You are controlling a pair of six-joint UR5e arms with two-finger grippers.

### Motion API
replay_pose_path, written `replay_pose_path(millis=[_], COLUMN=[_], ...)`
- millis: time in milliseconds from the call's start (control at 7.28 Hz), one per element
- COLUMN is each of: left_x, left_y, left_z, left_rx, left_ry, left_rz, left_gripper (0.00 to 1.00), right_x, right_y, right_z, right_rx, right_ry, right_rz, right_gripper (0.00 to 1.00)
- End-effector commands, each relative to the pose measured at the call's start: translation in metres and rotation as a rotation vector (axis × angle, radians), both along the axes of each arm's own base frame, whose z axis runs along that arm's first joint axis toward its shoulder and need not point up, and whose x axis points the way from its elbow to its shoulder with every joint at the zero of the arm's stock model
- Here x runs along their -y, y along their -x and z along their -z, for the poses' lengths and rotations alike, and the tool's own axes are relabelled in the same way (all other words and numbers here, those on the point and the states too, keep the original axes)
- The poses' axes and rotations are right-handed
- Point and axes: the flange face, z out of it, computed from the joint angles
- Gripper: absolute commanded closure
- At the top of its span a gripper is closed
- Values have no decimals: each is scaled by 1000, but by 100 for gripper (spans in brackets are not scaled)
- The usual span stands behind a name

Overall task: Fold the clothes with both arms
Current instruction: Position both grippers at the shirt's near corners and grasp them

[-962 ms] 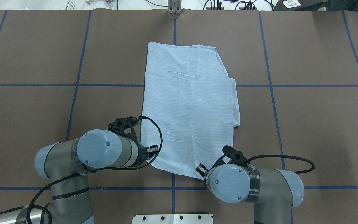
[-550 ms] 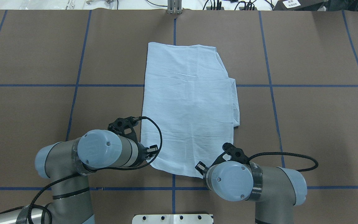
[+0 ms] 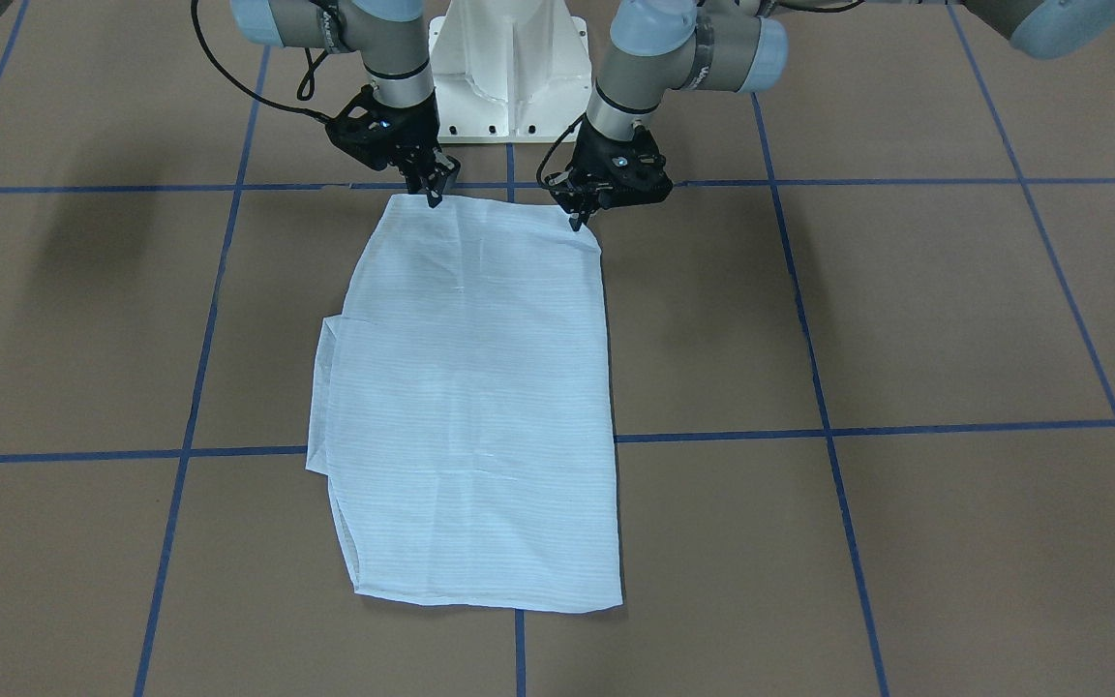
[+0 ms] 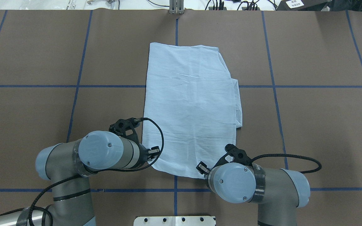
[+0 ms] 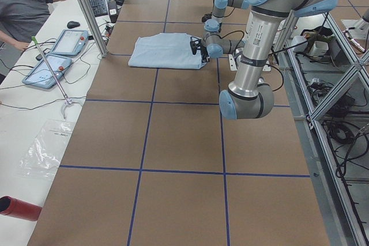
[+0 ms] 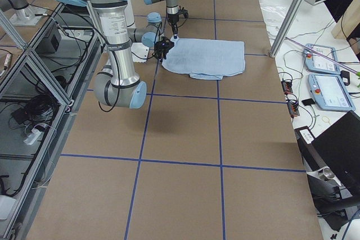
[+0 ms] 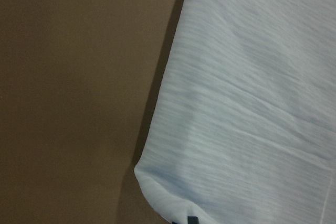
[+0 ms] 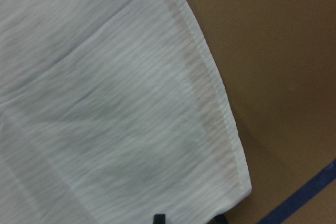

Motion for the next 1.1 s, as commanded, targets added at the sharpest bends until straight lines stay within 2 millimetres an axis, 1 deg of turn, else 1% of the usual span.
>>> replay_pose_path(millis=[0,275,412,962], left_x=[1,1,1,0], left_y=[0,0,1,-1], left_z=[0,0,-1,-2], left_rx=[0,0,1,4], left_ry=[0,0,0,1], left_rz=[2,2,3,0], left_gripper=[100,100,100,100], right_x=[0,2,3,4], right_y=[3,11,18,23], right_z=[2,6,4,-5], right_rx=[0,0,-7,-29], right_ry=[0,-2,-1,3], right_rz=[-1,-3,-3,-3], right_gripper=[1,1,2,2])
